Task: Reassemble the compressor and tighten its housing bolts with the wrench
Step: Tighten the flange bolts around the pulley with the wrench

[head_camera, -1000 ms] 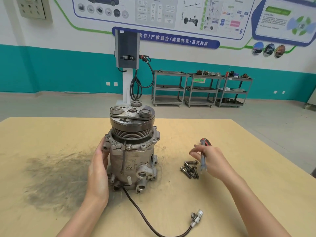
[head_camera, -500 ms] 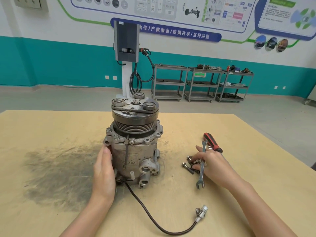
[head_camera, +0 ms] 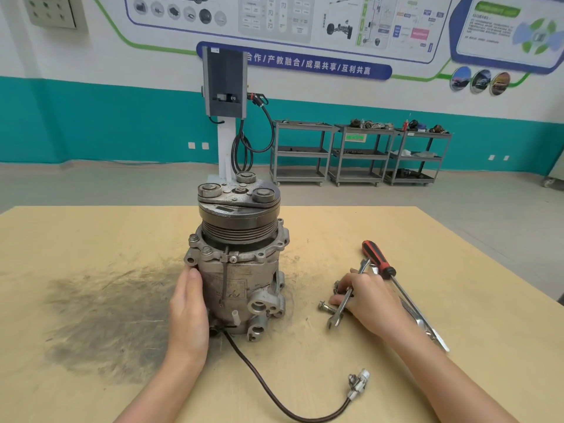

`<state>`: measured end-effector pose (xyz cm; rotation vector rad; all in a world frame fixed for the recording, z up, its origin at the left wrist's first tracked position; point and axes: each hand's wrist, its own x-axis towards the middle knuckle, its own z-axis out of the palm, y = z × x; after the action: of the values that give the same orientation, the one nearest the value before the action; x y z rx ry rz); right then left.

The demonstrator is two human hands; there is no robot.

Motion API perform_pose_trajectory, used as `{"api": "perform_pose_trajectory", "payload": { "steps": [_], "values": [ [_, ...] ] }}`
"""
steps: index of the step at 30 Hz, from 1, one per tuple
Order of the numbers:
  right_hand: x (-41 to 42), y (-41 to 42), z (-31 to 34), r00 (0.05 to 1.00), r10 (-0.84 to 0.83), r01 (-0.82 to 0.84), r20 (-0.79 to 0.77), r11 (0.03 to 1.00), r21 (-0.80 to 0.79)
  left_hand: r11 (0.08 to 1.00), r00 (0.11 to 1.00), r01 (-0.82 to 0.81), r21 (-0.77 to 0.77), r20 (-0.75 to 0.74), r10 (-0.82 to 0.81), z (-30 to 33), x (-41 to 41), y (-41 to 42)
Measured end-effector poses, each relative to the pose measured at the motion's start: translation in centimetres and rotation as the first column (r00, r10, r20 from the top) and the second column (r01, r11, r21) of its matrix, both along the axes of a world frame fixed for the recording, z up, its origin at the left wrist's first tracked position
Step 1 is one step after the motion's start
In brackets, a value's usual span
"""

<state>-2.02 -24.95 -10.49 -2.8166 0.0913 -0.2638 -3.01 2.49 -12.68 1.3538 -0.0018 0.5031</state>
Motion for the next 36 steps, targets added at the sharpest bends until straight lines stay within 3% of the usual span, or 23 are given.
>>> {"api": "perform_pose_trajectory", "payload": {
  "steps": [5,8,12,14,16,21,28,36],
  "values": [
    [0.0,0.9,-0.4,0.997,-0.046,0.051,0.059,0.994,-0.097,1.000,1.000,0.000,-0.010,0.005,0.000,0.3,-0.2,-0.1],
    [-0.3,0.9,0.2,0.996,-0.028,0.034,0.088,0.997,-0.068,1.000,0.999,-0.015,-0.005,-0.028,0.015,-0.1,0.0,-0.1],
    [-0.5,1.5,3.2,0.954,0.038,-0.096,0.297,0.978,0.183,0.999,0.996,-0.047,0.025,-0.070,0.049,-0.2,0.2,-0.1],
    [-0.2,2.6,5.9,0.924,0.074,-0.216,0.376,0.911,0.351,0.997,0.996,-0.067,0.025,-0.064,0.068,-0.2,0.4,-0.2],
    [0.2,3.9,8.6,0.901,0.123,-0.308,0.417,0.857,0.413,0.997,0.996,-0.071,0.024,-0.057,0.072,-0.4,0.5,-0.1],
    [2.0,6.5,12.4,0.859,0.208,-0.399,0.468,0.844,0.357,0.996,0.995,-0.084,-0.007,-0.062,0.083,-0.4,0.6,-0.3],
    [3.4,7.6,12.0,0.875,0.290,-0.404,0.388,0.879,0.254,0.997,0.996,-0.076,-0.006,-0.044,0.075,-0.3,0.5,-0.3],
    [3.2,7.7,11.5,0.833,0.280,-0.464,0.477,0.823,0.328,0.997,0.997,-0.072,-0.001,-0.034,0.072,-0.5,0.5,-0.3]
  ]
}}
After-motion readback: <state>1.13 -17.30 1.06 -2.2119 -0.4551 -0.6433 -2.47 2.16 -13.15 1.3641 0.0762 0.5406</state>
